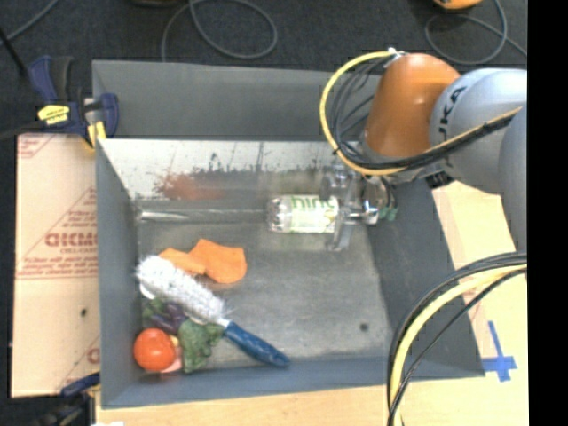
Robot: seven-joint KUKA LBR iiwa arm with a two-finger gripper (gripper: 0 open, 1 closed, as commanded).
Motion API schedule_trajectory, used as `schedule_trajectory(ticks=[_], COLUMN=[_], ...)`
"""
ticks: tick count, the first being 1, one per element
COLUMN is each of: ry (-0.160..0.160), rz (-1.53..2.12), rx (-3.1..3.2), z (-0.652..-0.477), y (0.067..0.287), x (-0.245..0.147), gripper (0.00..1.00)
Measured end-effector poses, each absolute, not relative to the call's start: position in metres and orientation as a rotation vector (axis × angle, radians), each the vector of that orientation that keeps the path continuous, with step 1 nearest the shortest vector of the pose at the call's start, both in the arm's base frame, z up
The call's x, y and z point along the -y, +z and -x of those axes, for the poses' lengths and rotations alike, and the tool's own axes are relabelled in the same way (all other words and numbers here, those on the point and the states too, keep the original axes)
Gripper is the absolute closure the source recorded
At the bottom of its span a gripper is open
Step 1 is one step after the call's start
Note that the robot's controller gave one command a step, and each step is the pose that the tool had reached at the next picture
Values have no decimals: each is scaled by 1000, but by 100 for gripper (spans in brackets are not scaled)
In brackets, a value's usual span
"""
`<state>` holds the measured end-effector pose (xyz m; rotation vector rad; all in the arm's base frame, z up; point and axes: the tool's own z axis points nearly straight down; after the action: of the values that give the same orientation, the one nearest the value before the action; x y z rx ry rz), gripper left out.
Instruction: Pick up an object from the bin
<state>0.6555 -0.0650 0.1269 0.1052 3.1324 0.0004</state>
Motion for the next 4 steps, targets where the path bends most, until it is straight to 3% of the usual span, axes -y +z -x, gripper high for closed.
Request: schedule_trajectory(ticks=[1,2,3,4], ry=[-6,1,-16,-17], rz=[-109,-306,-194,-191], rx=[-3118,-3110,-3103,-3087], z=[-659,-655,-659,-663], y=[92,118,83,86], x=[64,61,57,57], gripper=[0,0,0,100])
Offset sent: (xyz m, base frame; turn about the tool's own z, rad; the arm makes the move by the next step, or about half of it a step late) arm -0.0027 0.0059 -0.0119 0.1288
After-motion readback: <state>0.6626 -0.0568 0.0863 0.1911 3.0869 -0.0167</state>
